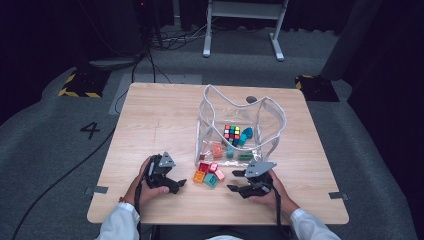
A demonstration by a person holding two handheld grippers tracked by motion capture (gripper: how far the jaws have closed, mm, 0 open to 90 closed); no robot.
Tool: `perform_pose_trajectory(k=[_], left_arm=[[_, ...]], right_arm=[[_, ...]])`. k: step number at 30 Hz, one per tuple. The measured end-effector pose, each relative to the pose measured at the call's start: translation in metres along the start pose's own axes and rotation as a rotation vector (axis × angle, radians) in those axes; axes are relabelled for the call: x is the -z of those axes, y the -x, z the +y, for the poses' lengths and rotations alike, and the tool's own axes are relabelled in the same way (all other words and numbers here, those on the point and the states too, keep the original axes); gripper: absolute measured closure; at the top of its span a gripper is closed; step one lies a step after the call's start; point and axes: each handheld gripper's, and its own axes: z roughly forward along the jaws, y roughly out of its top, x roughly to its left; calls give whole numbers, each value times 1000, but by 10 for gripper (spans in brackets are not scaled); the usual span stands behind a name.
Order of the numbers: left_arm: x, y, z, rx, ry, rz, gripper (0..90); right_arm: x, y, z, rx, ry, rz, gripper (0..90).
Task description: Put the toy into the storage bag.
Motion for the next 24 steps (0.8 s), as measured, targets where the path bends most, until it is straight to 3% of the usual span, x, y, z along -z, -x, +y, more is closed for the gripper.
perform_pose_trajectory(k=[3, 10, 12, 14, 16, 17, 24], left_arm=[[0, 0, 0, 0, 0, 0, 24], [0, 0, 0, 1, 1, 0, 24], [0, 0, 0, 0, 0, 0, 24], [0, 0, 0, 0, 0, 0, 24], [0, 0, 0, 0, 0, 0, 24], [0, 0, 0, 0, 0, 0, 24], [0, 0, 0, 0, 0, 0, 24]], right_arm=[[-6, 0, 3, 11, 3, -3, 443], [-22, 0, 16, -43, 8, -19, 461], [-28, 4, 20, -15, 24, -30, 499], [-31, 4, 20, -35, 25, -25, 544], [-31, 3, 20, -41, 5, -27, 558], [-31, 4, 20, -18, 9, -24, 562], [-22, 8, 17, -23, 18, -32, 565]])
